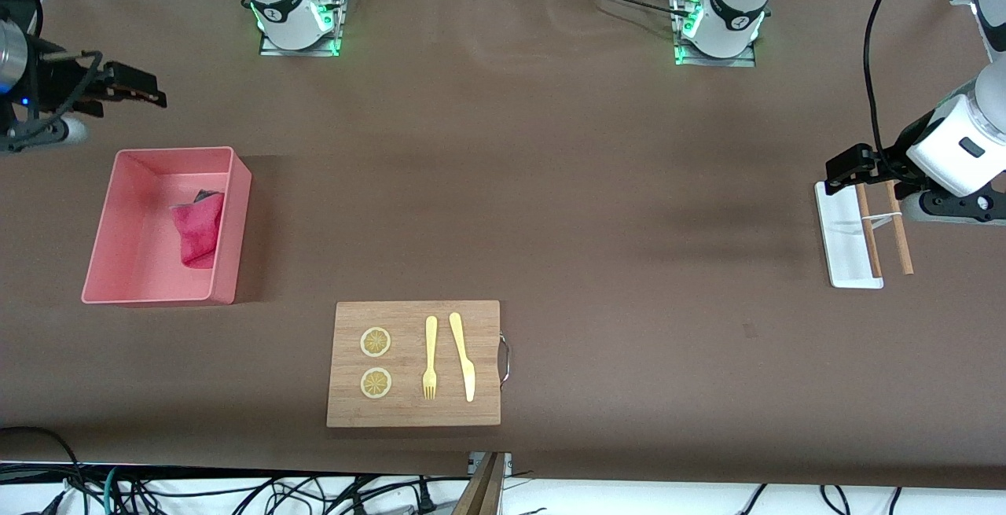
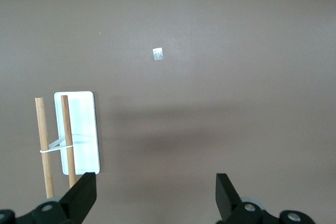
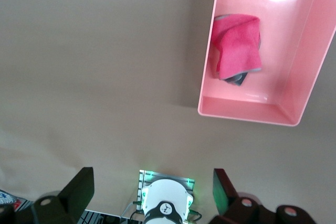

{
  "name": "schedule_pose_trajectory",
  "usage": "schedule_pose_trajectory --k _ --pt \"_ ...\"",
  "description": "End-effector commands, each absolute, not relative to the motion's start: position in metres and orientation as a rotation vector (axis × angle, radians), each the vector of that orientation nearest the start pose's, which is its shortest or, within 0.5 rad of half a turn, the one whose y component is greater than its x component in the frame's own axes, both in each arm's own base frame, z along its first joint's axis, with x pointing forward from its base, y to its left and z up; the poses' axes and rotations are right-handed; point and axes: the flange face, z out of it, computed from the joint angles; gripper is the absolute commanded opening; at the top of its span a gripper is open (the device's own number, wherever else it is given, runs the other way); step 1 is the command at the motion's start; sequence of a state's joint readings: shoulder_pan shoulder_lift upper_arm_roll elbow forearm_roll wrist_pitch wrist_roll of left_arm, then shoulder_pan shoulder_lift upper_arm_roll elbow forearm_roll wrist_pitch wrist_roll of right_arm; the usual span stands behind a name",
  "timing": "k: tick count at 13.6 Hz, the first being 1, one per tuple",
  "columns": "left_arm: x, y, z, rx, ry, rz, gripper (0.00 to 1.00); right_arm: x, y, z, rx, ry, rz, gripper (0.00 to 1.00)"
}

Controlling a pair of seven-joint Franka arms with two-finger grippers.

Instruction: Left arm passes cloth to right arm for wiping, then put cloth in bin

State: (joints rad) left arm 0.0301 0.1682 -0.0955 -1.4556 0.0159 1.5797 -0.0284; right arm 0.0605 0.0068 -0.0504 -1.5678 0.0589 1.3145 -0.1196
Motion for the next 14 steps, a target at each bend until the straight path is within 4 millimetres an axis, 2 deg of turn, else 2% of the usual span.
schedule_pose_trajectory --k 1,3,4,6,8,10,12,14 --pt "0.605 -0.031 0.588 -3.134 0.066 0.080 1.00 0.484 0.026 0.608 -3.101 -0.202 0.323 1.00" --pt "0.606 -0.028 0.588 -3.134 0.061 0.080 1.00 0.480 0.041 0.604 -3.133 -0.160 0.314 1.00" --pt "0.606 -0.027 0.588 -3.134 0.059 0.080 1.00 0.489 0.043 0.602 -3.146 -0.167 0.278 1.00" --pt "0.606 -0.027 0.588 -3.134 0.059 0.080 1.00 0.519 0.037 0.599 -3.220 -0.186 0.158 1.00" --pt "0.606 -0.027 0.588 -3.134 0.059 0.080 1.00 0.536 0.037 0.586 -3.215 -0.190 0.111 1.00" --pt "0.606 -0.025 0.588 -3.134 0.054 0.083 1.00 0.540 0.033 0.578 -3.212 -0.156 0.130 1.00" --pt "0.605 -0.027 0.589 -3.134 0.059 0.080 1.00 0.546 0.036 0.587 -3.211 -0.169 0.113 1.00" --pt "0.605 -0.027 0.589 -3.134 0.059 0.080 1.00 0.547 0.038 0.586 -3.197 -0.159 0.112 1.00"
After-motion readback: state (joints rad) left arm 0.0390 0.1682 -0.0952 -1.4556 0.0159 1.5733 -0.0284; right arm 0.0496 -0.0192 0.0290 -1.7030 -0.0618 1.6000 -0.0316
